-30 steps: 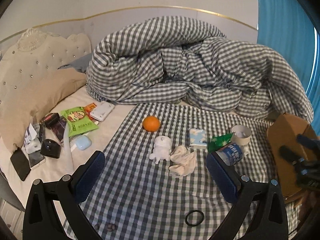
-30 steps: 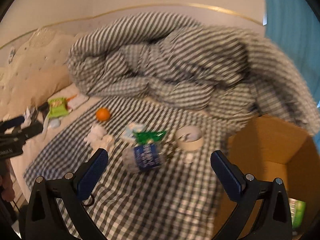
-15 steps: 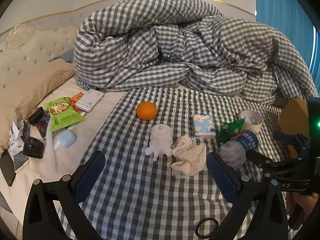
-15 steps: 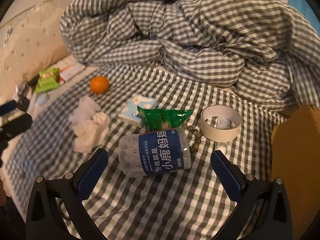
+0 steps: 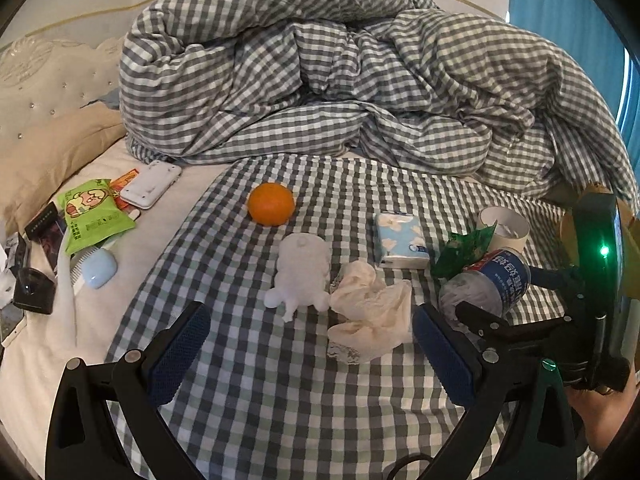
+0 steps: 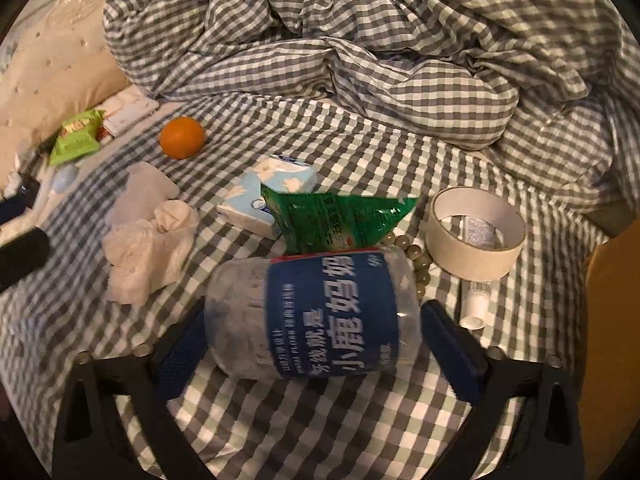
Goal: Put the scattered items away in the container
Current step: 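Grasp the blue-label water bottle with right tool while left tool grasps the tissue, then carry bottle and tissue over the cardboard box and open both tools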
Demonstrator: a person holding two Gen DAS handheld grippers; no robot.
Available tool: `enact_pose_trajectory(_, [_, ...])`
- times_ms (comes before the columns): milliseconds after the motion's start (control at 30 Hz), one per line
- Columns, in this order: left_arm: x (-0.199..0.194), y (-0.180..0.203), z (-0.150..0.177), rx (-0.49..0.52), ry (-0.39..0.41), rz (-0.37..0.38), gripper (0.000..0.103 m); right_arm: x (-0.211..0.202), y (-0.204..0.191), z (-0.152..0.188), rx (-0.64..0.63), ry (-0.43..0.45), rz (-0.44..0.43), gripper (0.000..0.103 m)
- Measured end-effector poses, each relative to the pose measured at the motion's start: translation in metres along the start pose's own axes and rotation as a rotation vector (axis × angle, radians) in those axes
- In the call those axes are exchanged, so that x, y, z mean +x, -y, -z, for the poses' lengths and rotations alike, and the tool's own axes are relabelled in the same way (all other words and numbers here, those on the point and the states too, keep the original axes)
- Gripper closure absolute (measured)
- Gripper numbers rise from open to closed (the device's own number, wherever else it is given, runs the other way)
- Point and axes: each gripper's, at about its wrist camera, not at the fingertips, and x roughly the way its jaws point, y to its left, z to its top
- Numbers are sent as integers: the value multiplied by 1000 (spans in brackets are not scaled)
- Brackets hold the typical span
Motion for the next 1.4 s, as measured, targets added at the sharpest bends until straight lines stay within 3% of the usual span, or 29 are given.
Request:
enact_pose_trajectory(367, [36,32,4,26,-45,82,3,-44,29,4,76,57,4,14])
enact_pose_trajectory(500, [55,49,8,36,-97,79,29,-66,39,2,88,89,4,14])
enact_pose_trajectory(667, [76,55,12,26,-152,52,41,-83,45,2,99,122,-3,14])
enact_pose_trajectory(733, [80,55,13,20,-162,38,60,-87,48,3,105,133,-7,14])
enact_pose_trajectory(767, [82,55,13,18,-167,33,77,-88,48,4,106,135,-8,14])
enact_pose_trajectory(867, [81,52,13,9,-171,31,88,-91,51,6,111,139,-13,14])
enact_pose_trajectory(1100, [66,55,8,25,-141,3,92,-100,52,8,119,155,-22,14])
enact_pose_trajectory(1400, [2,64,-13,24,-43,0,92,-153,49,10,120,230,-31,14])
